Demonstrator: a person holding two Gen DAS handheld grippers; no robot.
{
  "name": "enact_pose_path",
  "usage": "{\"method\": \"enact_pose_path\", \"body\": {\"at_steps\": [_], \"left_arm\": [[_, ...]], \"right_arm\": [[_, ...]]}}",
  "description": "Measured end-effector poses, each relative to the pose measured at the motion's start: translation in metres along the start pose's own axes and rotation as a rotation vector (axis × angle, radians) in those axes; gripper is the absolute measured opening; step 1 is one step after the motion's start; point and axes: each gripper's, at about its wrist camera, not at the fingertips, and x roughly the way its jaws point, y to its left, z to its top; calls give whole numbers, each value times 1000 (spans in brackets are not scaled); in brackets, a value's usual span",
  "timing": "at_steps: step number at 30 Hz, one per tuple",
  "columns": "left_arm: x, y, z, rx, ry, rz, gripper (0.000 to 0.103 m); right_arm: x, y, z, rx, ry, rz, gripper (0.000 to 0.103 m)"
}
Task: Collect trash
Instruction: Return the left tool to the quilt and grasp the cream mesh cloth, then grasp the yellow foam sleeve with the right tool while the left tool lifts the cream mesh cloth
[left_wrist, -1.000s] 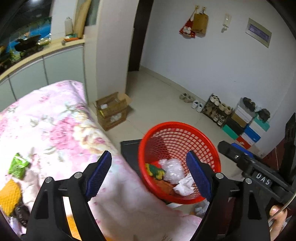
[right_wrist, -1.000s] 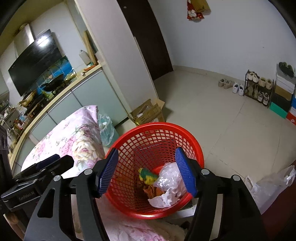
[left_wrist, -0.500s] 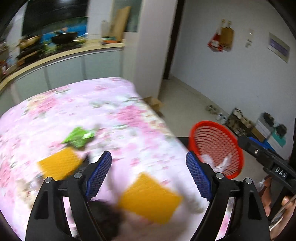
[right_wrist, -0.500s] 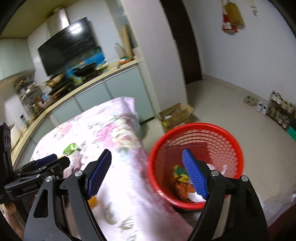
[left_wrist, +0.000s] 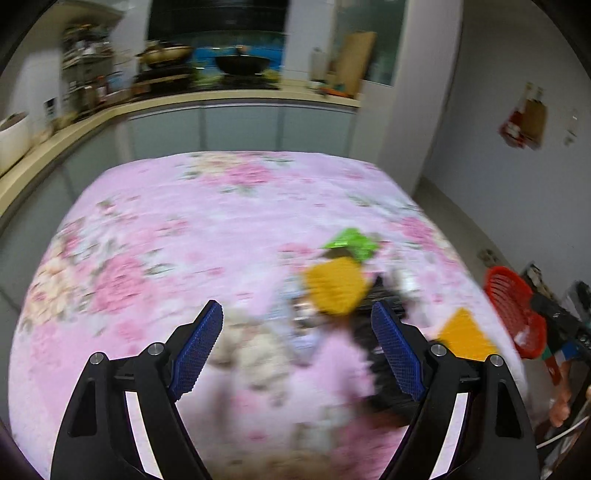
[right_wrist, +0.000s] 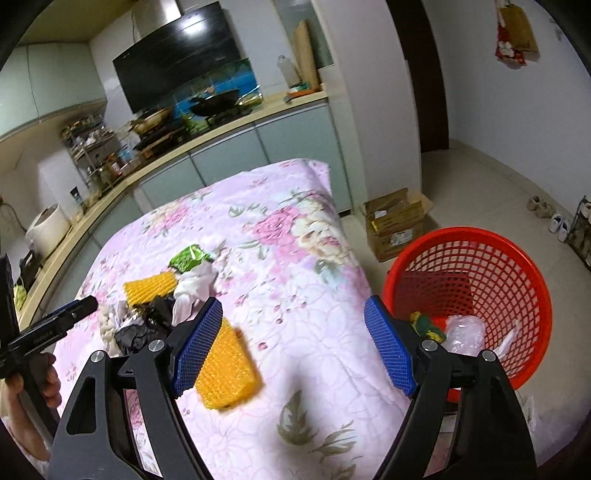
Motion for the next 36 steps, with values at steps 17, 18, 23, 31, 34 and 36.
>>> {"method": "enact_pose_path", "body": {"at_steps": [17, 18, 23, 31, 34, 36], "left_arm": [[56, 38, -27, -35, 135, -27, 80], [59, 39, -27, -40, 142, -14, 80], [62, 48, -28, -66, 129, -4, 79], [55, 70, -28, -162, 98, -39, 45], [55, 74, -28, -177, 93, -36, 35], [53, 77, -28, -190, 85, -35, 32]], "right_arm": [[21, 13, -5, -3, 62, 11, 77], [21, 13, -6, -2, 64, 9, 77], [23, 10, -10, 6, 73, 0, 77], [33, 18, -17, -7, 109, 31, 77], [36, 24, -20, -23, 120, 42, 76], [39, 29, -22, -37, 127, 47, 76]]}}
